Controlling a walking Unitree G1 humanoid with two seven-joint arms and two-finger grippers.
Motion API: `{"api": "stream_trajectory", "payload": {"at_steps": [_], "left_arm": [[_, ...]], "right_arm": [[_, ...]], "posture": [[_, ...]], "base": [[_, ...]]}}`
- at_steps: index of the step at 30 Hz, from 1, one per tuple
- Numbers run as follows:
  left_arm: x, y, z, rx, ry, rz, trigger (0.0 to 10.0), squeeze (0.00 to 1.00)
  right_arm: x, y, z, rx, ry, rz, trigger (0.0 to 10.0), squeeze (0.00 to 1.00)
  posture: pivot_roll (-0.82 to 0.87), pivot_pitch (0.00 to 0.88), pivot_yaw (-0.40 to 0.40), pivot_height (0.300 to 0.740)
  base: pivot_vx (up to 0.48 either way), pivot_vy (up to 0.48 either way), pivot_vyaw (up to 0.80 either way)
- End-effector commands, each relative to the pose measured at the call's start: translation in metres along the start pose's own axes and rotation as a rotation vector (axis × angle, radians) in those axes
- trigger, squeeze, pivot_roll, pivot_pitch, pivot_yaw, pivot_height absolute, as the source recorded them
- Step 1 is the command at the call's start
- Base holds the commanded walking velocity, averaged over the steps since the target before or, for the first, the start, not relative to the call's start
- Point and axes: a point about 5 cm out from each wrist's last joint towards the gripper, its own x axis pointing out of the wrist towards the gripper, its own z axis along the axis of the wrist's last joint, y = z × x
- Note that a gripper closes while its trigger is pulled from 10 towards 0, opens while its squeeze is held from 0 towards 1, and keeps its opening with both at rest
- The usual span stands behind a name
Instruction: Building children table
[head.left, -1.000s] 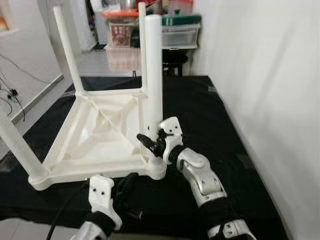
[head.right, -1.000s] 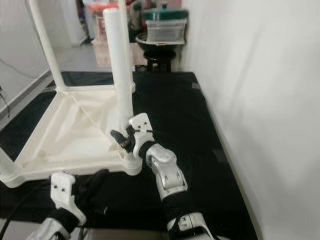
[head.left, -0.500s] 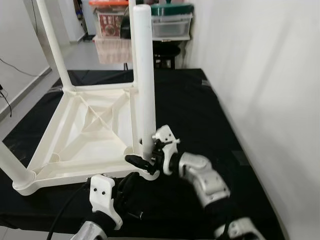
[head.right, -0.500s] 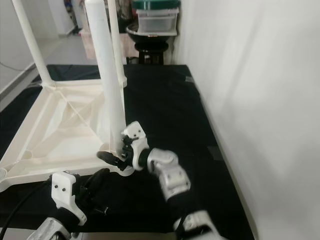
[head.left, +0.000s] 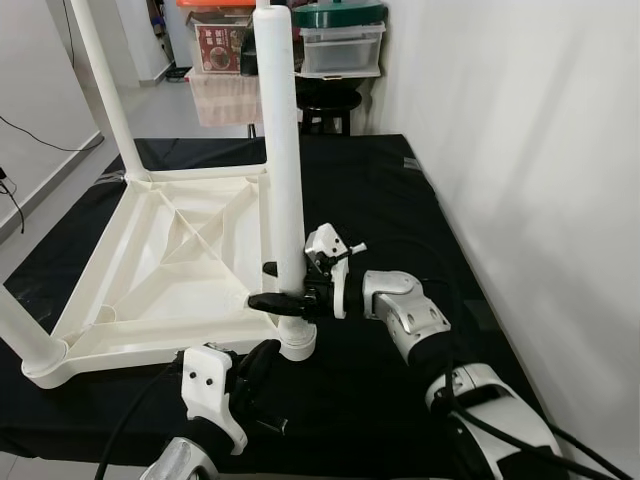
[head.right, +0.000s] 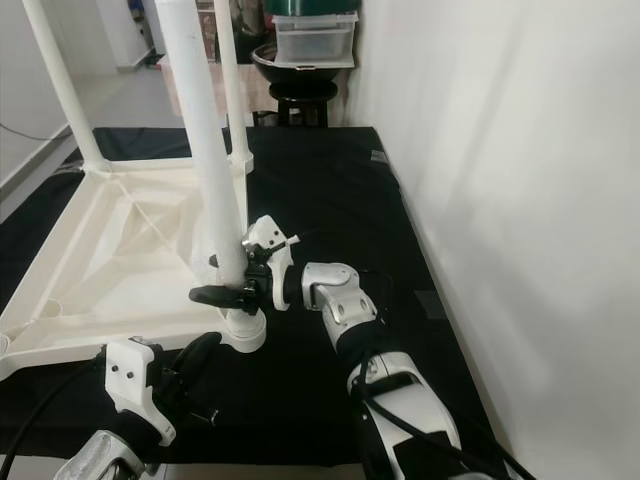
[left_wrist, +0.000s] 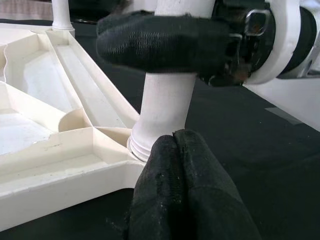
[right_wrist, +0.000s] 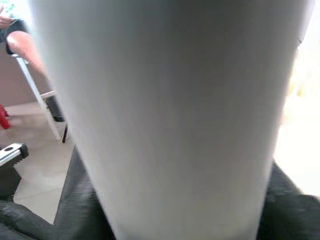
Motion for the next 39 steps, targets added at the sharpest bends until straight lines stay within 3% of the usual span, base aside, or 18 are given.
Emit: {"api": "stream_trajectory", "payload": {"at_steps": [1, 11, 14, 17, 18, 19, 21, 22, 24, 30, 31, 32, 33, 39], "left_arm": [[-0.001, 0.002, -0.005, 0.001, 0.021, 0.018, 10.0, 0.00], [-0.001, 0.002, -0.005, -0.005, 0.020, 0.016, 10.0, 0.00], [-0.002, 0.003, -0.004, -0.011, 0.020, 0.015, 10.0, 0.00], [-0.003, 0.004, -0.004, -0.011, 0.021, 0.015, 10.0, 0.00], [-0.004, 0.005, -0.003, -0.010, 0.021, 0.016, 10.0, 0.00], [-0.005, 0.006, -0.003, -0.009, 0.021, 0.018, 10.0, 0.00], [-0.005, 0.006, -0.003, -0.009, 0.021, 0.018, 10.0, 0.00], [-0.005, 0.007, -0.003, -0.010, 0.023, 0.016, 10.0, 0.00], [-0.005, 0.007, -0.004, -0.016, 0.029, 0.011, 10.0, 0.00], [-0.006, 0.006, -0.004, -0.012, 0.028, 0.015, 10.0, 0.00], [-0.006, 0.006, -0.004, -0.008, 0.026, 0.022, 10.0, 0.00], [-0.006, 0.006, -0.004, -0.009, 0.026, 0.022, 10.0, 0.00], [-0.006, 0.005, -0.005, -0.011, 0.028, 0.018, 10.0, 0.00], [-0.005, 0.005, -0.005, -0.015, 0.032, 0.009, 10.0, 0.00]], "right_arm": [[0.003, 0.001, 0.005, -0.012, -0.019, 0.035, 0.0, 0.00], [-0.015, -0.004, -0.005, -0.039, 0.002, 0.017, 0.0, 0.00], [-0.032, -0.004, -0.019, -0.066, 0.036, -0.084, 0.0, 0.00], [-0.034, -0.001, -0.024, -0.065, 0.049, -0.143, 0.0, 0.00], [-0.029, -0.006, -0.022, -0.045, -0.024, -0.464, 0.0, 0.00], [-0.028, 0.001, -0.032, 0.149, -0.081, -0.746, 0.0, 0.00], [-0.028, 0.001, -0.032, 0.149, -0.081, -0.746, 0.0, 0.00], [-0.024, 0.021, -0.038, 0.050, -0.017, -0.775, 0.0, 0.00], [-0.015, 0.029, -0.035, 0.034, -0.015, -0.679, 0.0, 0.00], [-0.010, 0.027, -0.046, 0.042, 0.064, -0.622, 0.0, 0.00], [-0.009, 0.027, -0.045, 0.056, 0.060, -0.607, 10.0, 0.00], [-0.008, 0.028, -0.043, 0.075, 0.039, -0.563, 10.0, 0.85], [-0.007, 0.029, -0.037, 0.087, 0.016, -0.523, 10.0, 1.00], [-0.003, 0.027, -0.003, 0.020, -0.086, -0.313, 10.0, 1.00]], "posture": [[0.05, 0.000, -0.017, 0.740], [0.03, 0.000, -0.012, 0.740], [0.01, 0.000, -0.007, 0.740], [0.01, 0.000, -0.007, 0.740], [-0.01, 0.000, -0.002, 0.740], [-0.02, 0.000, -0.001, 0.740], [-0.02, 0.000, -0.001, 0.740], [-0.02, 0.000, -0.001, 0.740], [-0.03, 0.000, 0.013, 0.740], [-0.01, 0.000, 0.004, 0.740], [0.00, 0.000, 0.002, 0.740], [0.00, 0.000, 0.003, 0.740], [0.00, 0.000, 0.003, 0.740], [0.00, 0.000, 0.009, 0.740]], "base": [[0.000, 0.000, 0.00], [0.000, 0.000, 0.00], [0.000, 0.000, 0.00], [0.000, 0.000, 0.00], [0.000, 0.000, 0.00], [0.000, 0.000, 0.00], [0.000, 0.000, 0.00], [0.000, 0.000, 0.00], [0.000, 0.000, 0.00], [0.000, 0.000, 0.00], [0.000, 0.000, 0.00], [0.000, 0.000, 0.00], [0.000, 0.000, 0.00], [0.000, 0.000, 0.00]]}}
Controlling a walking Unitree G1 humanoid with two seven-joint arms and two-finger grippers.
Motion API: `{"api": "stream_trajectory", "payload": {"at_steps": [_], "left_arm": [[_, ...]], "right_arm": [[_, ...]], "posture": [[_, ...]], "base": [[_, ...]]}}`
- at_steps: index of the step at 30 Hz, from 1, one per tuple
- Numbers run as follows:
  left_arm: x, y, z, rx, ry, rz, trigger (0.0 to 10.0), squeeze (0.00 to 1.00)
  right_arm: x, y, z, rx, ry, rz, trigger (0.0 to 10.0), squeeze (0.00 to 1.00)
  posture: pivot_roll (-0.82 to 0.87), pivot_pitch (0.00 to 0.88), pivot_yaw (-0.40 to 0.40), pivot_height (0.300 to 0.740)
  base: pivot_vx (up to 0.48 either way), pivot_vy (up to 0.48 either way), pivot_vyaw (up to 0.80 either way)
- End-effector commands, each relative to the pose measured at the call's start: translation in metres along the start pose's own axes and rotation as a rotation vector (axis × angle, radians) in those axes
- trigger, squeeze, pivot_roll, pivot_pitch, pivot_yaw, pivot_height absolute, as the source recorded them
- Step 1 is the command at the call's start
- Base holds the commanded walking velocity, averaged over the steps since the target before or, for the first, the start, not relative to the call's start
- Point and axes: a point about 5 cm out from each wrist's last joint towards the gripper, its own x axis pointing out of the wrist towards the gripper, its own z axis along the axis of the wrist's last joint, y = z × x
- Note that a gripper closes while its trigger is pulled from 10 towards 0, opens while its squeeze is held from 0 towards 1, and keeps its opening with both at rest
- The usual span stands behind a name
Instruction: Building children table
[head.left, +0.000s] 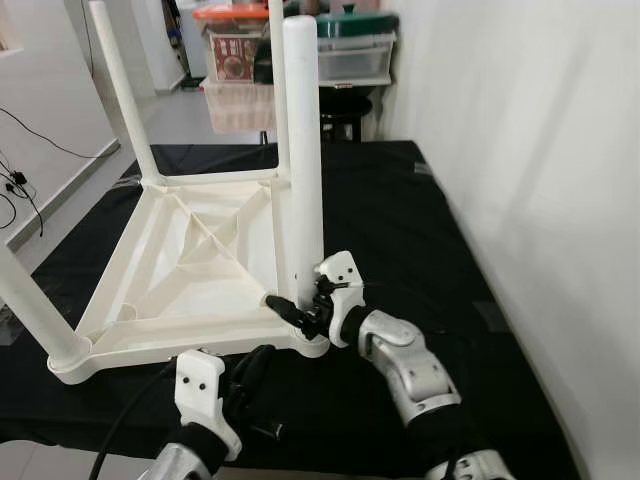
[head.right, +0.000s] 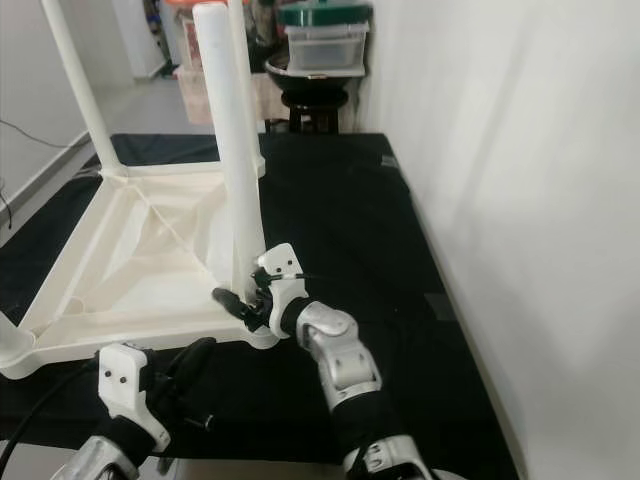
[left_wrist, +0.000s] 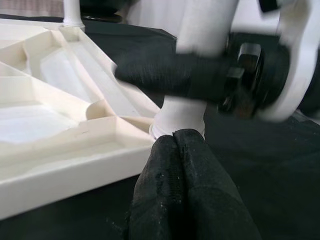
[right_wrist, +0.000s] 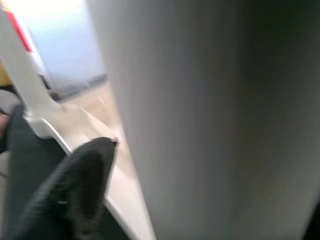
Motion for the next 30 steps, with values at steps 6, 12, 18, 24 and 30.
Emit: {"api": "stream_trajectory", "payload": {"at_steps": [6, 12, 18, 24, 30], "left_arm": [[0.002, 0.001, -0.005, 0.001, 0.020, 0.002, 10.0, 0.00], [0.003, 0.001, -0.006, 0.003, 0.018, 0.005, 10.0, 0.00], [0.005, 0.000, -0.005, 0.006, 0.014, 0.007, 10.0, 0.00], [0.005, 0.000, -0.005, 0.003, 0.011, 0.007, 10.0, 0.00], [0.005, -0.001, -0.004, -0.003, 0.010, 0.002, 10.0, 0.00]], "right_arm": [[0.004, -0.014, 0.038, -0.143, -0.049, 0.303, 10.0, 0.00], [0.004, -0.017, 0.038, -0.144, 0.019, 0.510, 10.0, 0.00], [0.005, -0.021, 0.034, -0.093, 0.047, 0.545, 0.0, 0.00], [-0.001, -0.028, 0.029, -0.092, 0.043, 0.557, 0.0, 0.00], [-0.012, -0.039, 0.025, -0.117, 0.018, 0.434, 0.0, 0.00]], "posture": [[0.01, 0.000, 0.006, 0.740], [0.02, 0.000, -0.007, 0.740], [0.03, 0.000, -0.012, 0.740], [0.02, 0.000, -0.007, 0.740], [0.01, 0.000, -0.001, 0.740]], "base": [[0.000, 0.000, 0.00], [0.000, 0.000, 0.00], [0.000, 0.000, 0.00], [0.000, 0.000, 0.00], [0.000, 0.000, 0.00]]}}
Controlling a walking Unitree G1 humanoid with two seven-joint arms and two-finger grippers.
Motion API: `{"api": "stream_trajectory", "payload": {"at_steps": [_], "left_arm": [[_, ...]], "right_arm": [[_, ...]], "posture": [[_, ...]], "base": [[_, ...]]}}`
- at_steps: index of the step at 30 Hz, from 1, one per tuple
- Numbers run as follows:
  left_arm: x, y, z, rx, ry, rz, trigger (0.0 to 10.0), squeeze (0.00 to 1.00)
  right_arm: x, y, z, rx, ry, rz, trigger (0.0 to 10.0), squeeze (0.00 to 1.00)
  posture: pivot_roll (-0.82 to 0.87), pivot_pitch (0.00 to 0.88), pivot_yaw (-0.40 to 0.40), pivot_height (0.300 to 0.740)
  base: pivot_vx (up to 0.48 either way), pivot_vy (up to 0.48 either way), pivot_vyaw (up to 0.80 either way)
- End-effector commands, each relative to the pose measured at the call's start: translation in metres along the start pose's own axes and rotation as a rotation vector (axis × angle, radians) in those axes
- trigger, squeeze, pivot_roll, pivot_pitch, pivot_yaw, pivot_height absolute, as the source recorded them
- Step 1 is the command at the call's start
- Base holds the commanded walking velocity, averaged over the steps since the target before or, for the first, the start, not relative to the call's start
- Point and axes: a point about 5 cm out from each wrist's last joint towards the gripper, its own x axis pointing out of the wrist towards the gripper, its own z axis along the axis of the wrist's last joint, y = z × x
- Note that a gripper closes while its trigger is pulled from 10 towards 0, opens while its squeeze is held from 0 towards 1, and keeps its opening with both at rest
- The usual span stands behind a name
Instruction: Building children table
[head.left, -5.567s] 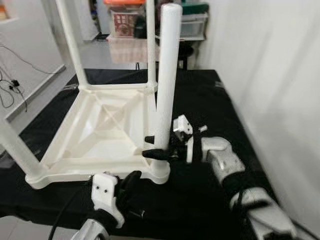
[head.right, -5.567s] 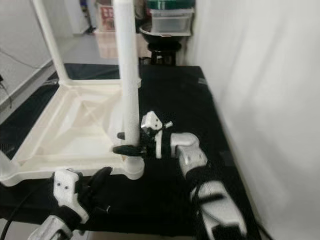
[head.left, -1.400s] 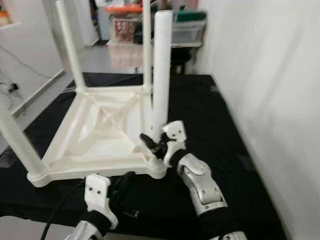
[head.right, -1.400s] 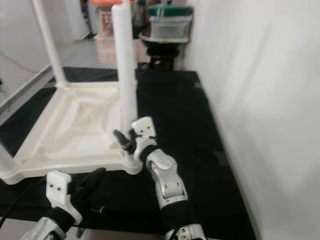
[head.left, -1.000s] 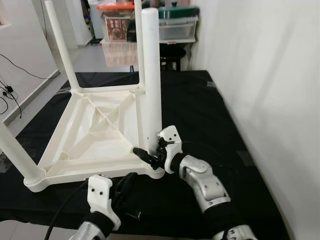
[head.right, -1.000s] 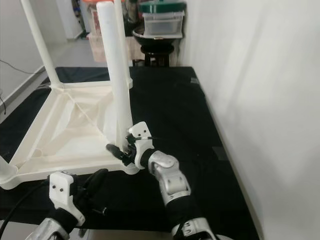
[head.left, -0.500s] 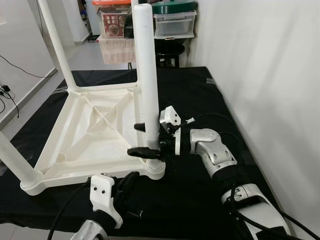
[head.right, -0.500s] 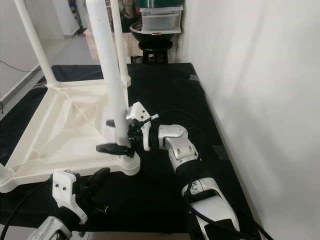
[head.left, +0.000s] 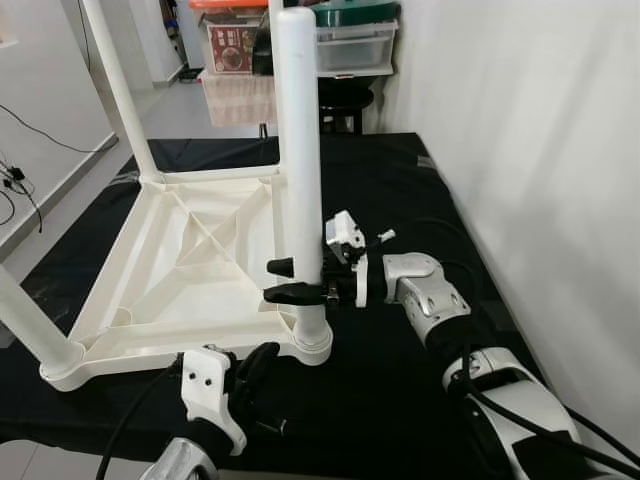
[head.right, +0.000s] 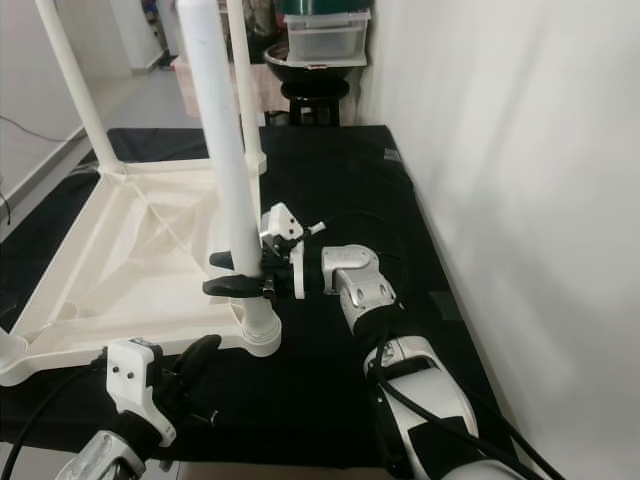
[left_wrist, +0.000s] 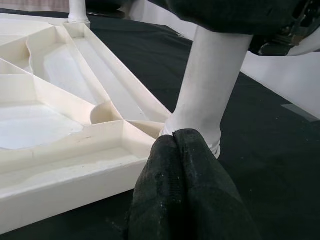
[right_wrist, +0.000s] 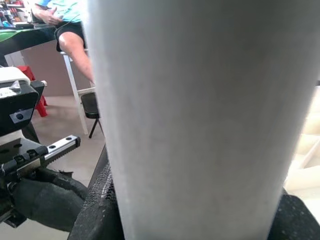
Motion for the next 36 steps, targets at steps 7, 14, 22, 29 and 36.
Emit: {"api": "stream_trajectory", "payload": {"at_steps": [7, 14, 22, 29, 36], "left_arm": [[-0.005, 0.001, 0.000, 0.000, 0.007, 0.011, 10.0, 0.00], [-0.004, 0.001, 0.001, -0.003, 0.010, 0.007, 10.0, 0.00], [-0.004, 0.001, 0.001, -0.002, 0.005, 0.016, 10.0, 0.00], [-0.002, 0.001, 0.001, -0.004, 0.006, 0.011, 10.0, 0.00], [-0.002, 0.002, -0.001, 0.000, 0.009, 0.012, 10.0, 0.00]], "right_arm": [[0.003, 0.012, -0.053, 0.164, 0.131, -0.715, 0.0, 0.00], [0.020, 0.031, -0.060, 0.175, 0.128, -0.660, 0.0, 0.00], [0.023, 0.033, -0.057, 0.132, 0.145, -0.645, 10.0, 0.00], [0.024, 0.021, -0.013, 0.081, -0.012, -0.359, 10.0, 1.00], [0.018, 0.016, 0.001, 0.013, 0.025, 0.036, 10.0, 0.00]], "posture": [[-0.01, 0.000, -0.006, 0.740], [-0.01, 0.000, -0.002, 0.740], [-0.01, 0.000, 0.001, 0.740], [-0.01, 0.000, 0.000, 0.740], [0.01, 0.000, -0.005, 0.740]], "base": [[0.000, 0.000, 0.00], [0.000, 0.000, 0.00], [0.000, 0.000, 0.00], [0.000, 0.000, 0.00], [0.000, 0.000, 0.00]]}}
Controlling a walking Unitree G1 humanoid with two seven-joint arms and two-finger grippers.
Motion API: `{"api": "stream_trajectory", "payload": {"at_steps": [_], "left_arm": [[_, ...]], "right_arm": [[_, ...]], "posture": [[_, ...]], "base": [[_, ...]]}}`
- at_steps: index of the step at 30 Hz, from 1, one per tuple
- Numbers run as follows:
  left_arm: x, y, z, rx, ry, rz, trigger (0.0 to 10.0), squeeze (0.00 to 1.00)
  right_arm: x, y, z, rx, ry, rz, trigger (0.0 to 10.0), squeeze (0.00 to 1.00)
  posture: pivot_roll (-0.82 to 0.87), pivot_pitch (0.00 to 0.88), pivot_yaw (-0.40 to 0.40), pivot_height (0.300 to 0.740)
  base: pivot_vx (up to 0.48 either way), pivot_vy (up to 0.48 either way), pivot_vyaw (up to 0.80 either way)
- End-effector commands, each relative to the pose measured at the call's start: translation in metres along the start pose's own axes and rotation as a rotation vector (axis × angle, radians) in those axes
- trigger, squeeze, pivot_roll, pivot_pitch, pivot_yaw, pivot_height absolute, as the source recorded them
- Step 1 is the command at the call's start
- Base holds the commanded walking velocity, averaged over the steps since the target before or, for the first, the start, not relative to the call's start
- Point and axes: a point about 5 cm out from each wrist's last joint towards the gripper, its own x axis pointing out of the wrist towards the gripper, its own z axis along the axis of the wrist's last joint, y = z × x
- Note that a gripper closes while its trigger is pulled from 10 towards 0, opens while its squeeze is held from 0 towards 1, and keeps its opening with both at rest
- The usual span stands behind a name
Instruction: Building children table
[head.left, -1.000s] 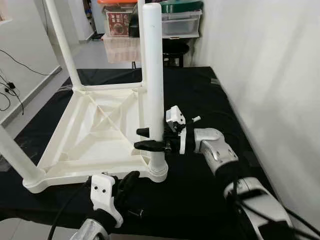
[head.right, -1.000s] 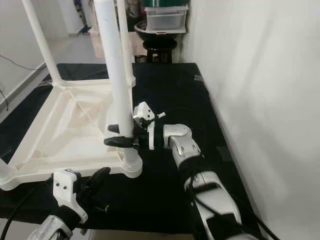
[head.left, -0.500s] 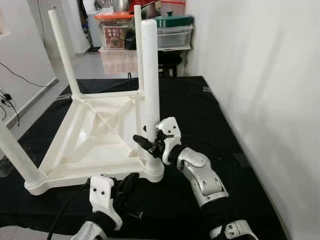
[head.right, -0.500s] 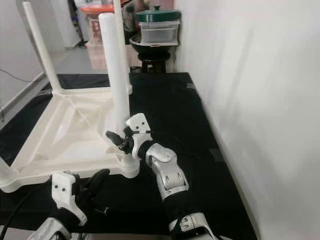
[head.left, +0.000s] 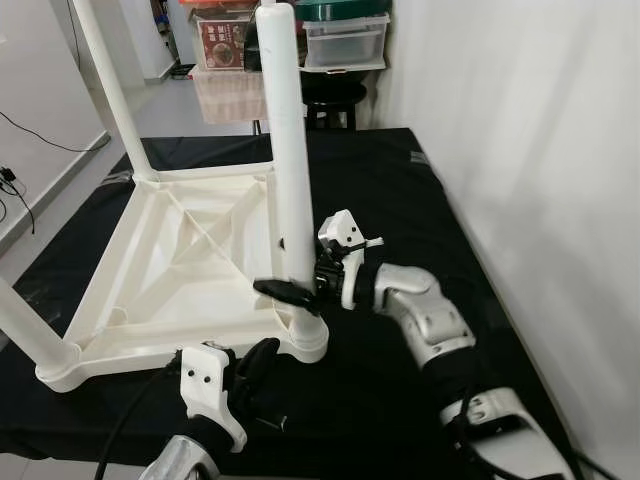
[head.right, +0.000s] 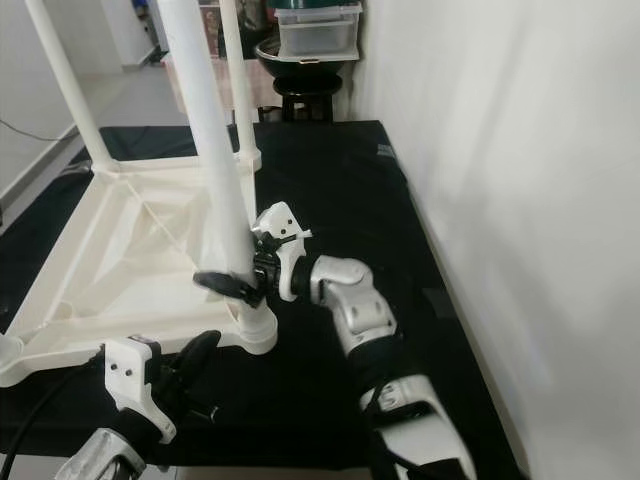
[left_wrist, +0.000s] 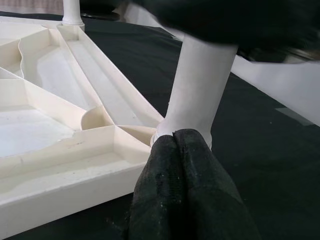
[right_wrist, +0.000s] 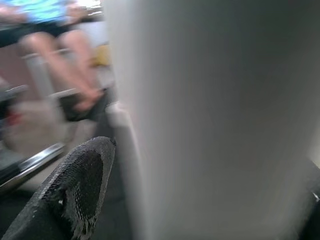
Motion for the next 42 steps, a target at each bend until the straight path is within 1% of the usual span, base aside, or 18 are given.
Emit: {"api": "stream_trajectory", "payload": {"at_steps": [1, 5, 6, 8, 9, 16, 25, 27, 28, 29, 30, 31, 32, 34, 36, 40, 41, 42], "left_arm": [[-0.001, 0.002, -0.004, 0.002, 0.016, 0.012, 10.0, 0.00], [-0.001, 0.002, -0.004, 0.006, 0.017, 0.015, 10.0, 0.00], [-0.001, 0.002, -0.004, 0.007, 0.017, 0.016, 10.0, 0.00], [-0.002, 0.002, -0.005, 0.008, 0.018, 0.016, 10.0, 0.00], [-0.002, 0.002, -0.005, 0.008, 0.018, 0.016, 10.0, 0.00], [-0.003, 0.001, -0.005, 0.007, 0.021, 0.014, 10.0, 0.00], [-0.005, -0.001, -0.005, 0.003, 0.023, 0.012, 10.0, 0.00], [-0.008, -0.001, -0.005, 0.003, 0.025, 0.013, 10.0, 0.00], [-0.008, -0.001, -0.005, 0.003, 0.025, 0.013, 10.0, 0.00], [-0.009, 0.000, -0.005, 0.005, 0.026, 0.014, 10.0, 0.00], [-0.010, 0.000, -0.004, 0.006, 0.028, 0.011, 10.0, 0.00], [-0.010, 0.000, -0.004, 0.006, 0.028, 0.011, 10.0, 0.00], [-0.010, 0.001, -0.003, 0.008, 0.031, 0.007, 10.0, 0.00], [-0.010, 0.001, -0.003, 0.008, 0.031, 0.007, 10.0, 0.00], [-0.009, 0.002, -0.003, 0.005, 0.032, 0.008, 10.0, 0.00], [-0.010, 0.002, -0.002, 0.017, 0.028, 0.019, 10.0, 0.00], [-0.011, 0.003, -0.001, 0.018, 0.022, 0.032, 10.0, 0.00], [-0.011, 0.003, -0.001, 0.018, 0.018, 0.041, 10.0, 0.00]], "right_arm": [[0.005, 0.000, -0.002, -0.004, 0.025, 0.080, 10.0, 0.00], [0.008, -0.005, -0.001, 0.021, 0.044, 0.108, 10.0, 0.00], [0.008, -0.005, -0.003, 0.036, 0.052, 0.133, 7.9, 0.00], [0.007, -0.005, -0.004, 0.046, 0.057, 0.153, 7.9, 0.00], [0.006, -0.005, -0.006, 0.058, 0.062, 0.171, 0.1, 0.00], [0.000, -0.008, -0.008, 0.069, 0.053, 0.177, 0.0, 0.00], [-0.018, -0.007, -0.026, 0.054, 0.051, 0.086, 0.0, 0.00], [-0.014, 0.004, -0.045, 0.039, 0.116, -0.082, 0.0, 0.00], [-0.014, 0.004, -0.045, 0.039, 0.116, -0.082, 0.0, 0.00], [-0.003, -0.002, -0.053, 0.094, 0.116, -0.544, 0.0, 0.00], [0.005, 0.017, -0.055, -0.002, 0.149, -0.643, 0.0, 0.00], [0.005, 0.017, -0.055, -0.002, 0.149, -0.643, 0.0, 0.00], [0.006, 0.026, -0.050, -0.058, 0.130, -0.713, 0.0, 0.00], [0.006, 0.026, -0.050, -0.058, 0.130, -0.713, 0.0, 0.00], [0.006, 0.024, -0.060, 0.099, 0.127, -0.682, 0.0, 0.00], [0.015, 0.027, -0.064, 0.115, 0.145, -0.614, 0.0, 0.00], [0.014, 0.026, -0.064, 0.113, 0.150, -0.630, 1.9, 0.00], [0.012, 0.025, -0.064, 0.118, 0.156, -0.653, 1.9, 0.00]], "posture": [[0.02, 0.000, -0.005, 0.740], [0.02, 0.000, -0.004, 0.740], [0.02, 0.000, -0.004, 0.740], [0.02, 0.000, -0.004, 0.740], [0.02, 0.000, -0.003, 0.740], [0.02, 0.000, 0.002, 0.740], [0.01, 0.000, 0.002, 0.740], [0.01, 0.000, -0.008, 0.740], [0.01, 0.000, -0.008, 0.740], [0.00, 0.000, -0.008, 0.740], [0.01, 0.000, -0.012, 0.740], [0.01, 0.000, -0.012, 0.740], [0.01, 0.000, -0.006, 0.740], [0.01, 0.000, -0.006, 0.740], [0.00, 0.000, -0.010, 0.740], [-0.01, 0.000, -0.003, 0.740], [0.00, 0.000, -0.004, 0.740], [0.00, 0.000, -0.003, 0.740]], "base": [[0.000, 0.000, 0.00], [0.000, 0.000, 0.00], [0.000, 0.000, 0.00], [0.000, 0.000, 0.00], [0.000, 0.000, 0.00], [0.000, 0.000, 0.00], [0.000, 0.000, 0.00], [0.000, 0.000, 0.00], [0.000, 0.000, 0.00], [0.000, 0.000, 0.00], [0.000, 0.000, 0.00], [0.000, 0.000, 0.00], [0.000, 0.000, 0.00], [0.000, 0.000, 0.00], [0.000, 0.000, 0.00], [0.000, 0.000, 0.00], [0.000, 0.000, 0.00], [0.000, 0.000, 0.00]]}}
